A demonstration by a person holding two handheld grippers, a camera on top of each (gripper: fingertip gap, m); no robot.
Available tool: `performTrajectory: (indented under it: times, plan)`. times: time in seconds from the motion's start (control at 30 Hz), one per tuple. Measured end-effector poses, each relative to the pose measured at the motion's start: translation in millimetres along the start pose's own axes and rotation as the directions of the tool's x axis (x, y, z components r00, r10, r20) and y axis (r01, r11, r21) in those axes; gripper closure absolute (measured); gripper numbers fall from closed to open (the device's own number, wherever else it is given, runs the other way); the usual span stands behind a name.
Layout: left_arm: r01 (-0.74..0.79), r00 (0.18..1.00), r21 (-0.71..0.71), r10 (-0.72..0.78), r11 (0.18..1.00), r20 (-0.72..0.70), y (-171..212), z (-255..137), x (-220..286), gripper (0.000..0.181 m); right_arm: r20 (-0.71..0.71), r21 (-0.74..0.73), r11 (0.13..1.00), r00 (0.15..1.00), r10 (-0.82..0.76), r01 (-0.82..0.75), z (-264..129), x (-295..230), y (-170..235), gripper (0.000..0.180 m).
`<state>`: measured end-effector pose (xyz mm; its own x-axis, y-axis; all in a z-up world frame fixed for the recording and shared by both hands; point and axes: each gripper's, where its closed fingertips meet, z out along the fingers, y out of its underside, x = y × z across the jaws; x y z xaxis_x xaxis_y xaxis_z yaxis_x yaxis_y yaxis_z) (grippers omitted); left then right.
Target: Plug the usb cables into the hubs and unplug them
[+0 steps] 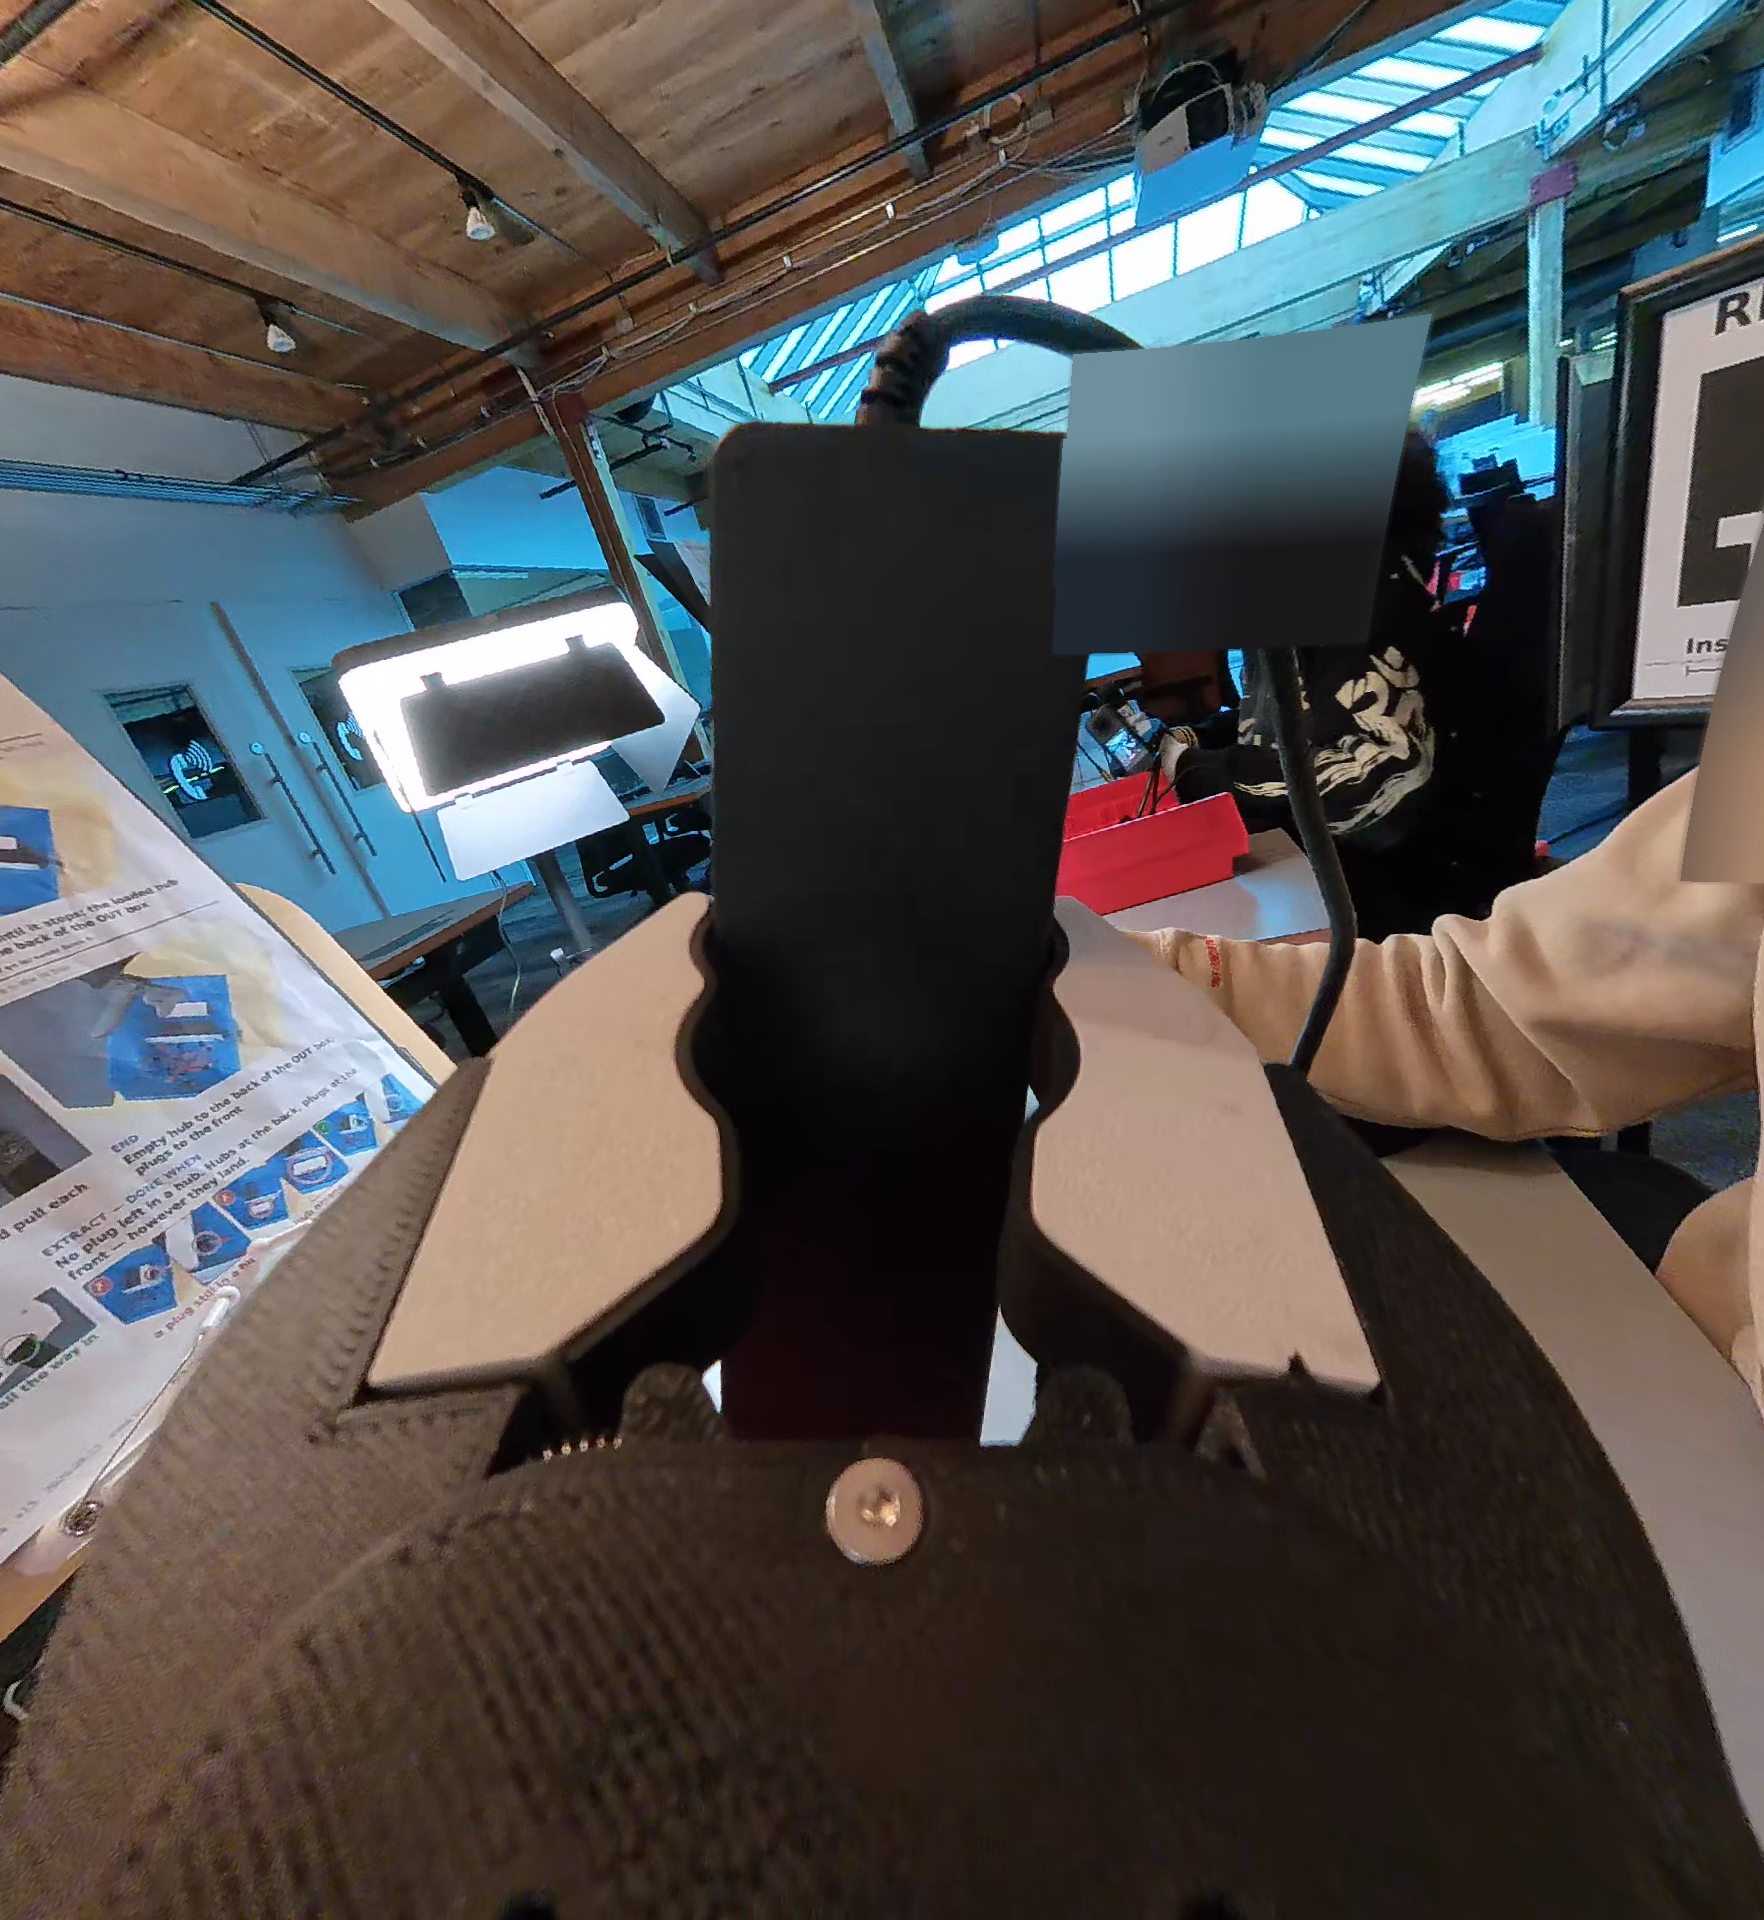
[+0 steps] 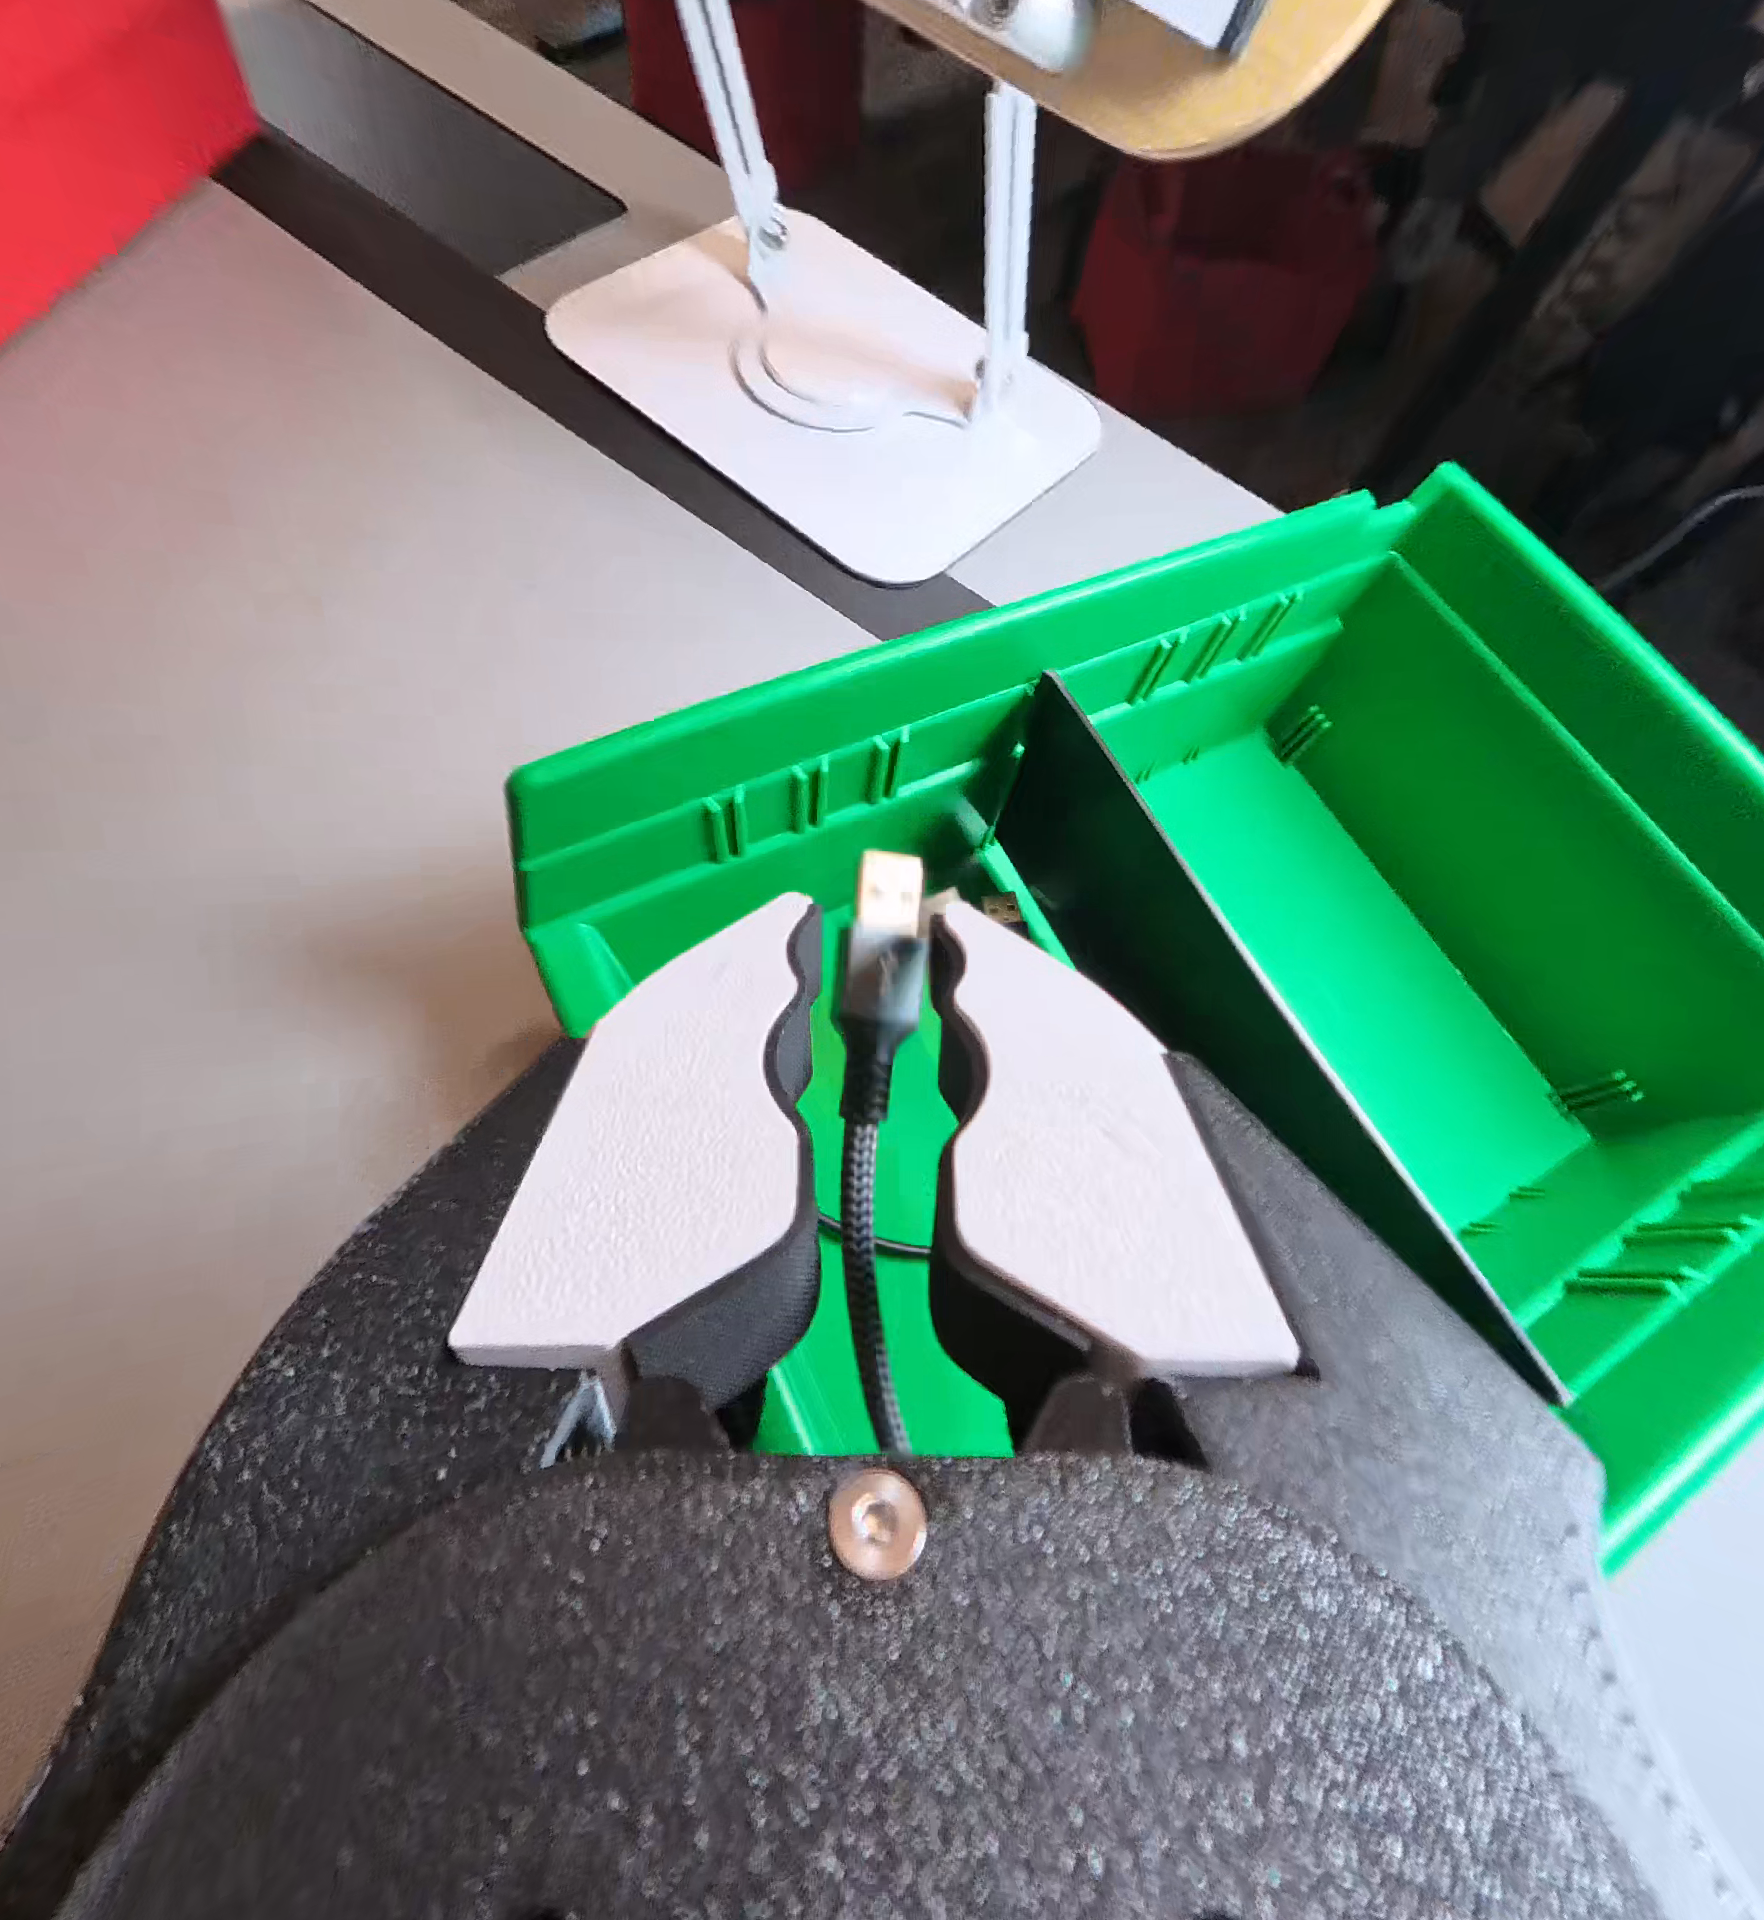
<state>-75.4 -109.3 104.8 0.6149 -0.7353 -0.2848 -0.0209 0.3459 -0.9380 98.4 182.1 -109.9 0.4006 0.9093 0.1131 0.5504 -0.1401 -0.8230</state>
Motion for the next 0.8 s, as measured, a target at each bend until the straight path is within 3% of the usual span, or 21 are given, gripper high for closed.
performTrajectory:
  times: [0.23,0.43,0.53,0.63,0.8]
  plan:
    - [0.023,0.999,0.003,-0.023,1.000,-0.024,3.0,2.9,1.5,0.124,-0.001,0.206,0.979,1.000,0.000,0.000,-22.7,-11.7,-46.7,0.135]
    - [0.136,0.972,-0.022,-0.138,0.990,-0.188,16.5,13.3,18.8,0.124,0.215,0.502,0.854,0.936,-0.279,0.139,-74.6,-122.0,-124.2,0.135]
    - [0.236,0.908,-0.058,-0.241,0.970,-0.343,28.7,22.6,38.8,0.124,0.314,0.572,0.778,0.806,-0.502,0.261,-100.1,-191.2,-141.1,0.135]
    - [0.313,0.802,-0.113,-0.326,0.943,-0.500,42.2,32.5,64.0,0.125,0.419,0.599,0.706,0.604,-0.678,0.377,-120.7,-250.3,-142.6,0.134]
    - [0.426,0.559,-0.209,-0.438,0.880,-0.704,59.0,37.8,101.8,0.124,0.590,0.569,0.686,0.355,-0.725,0.455,-140.5,-299.4,-140.8,0.127]
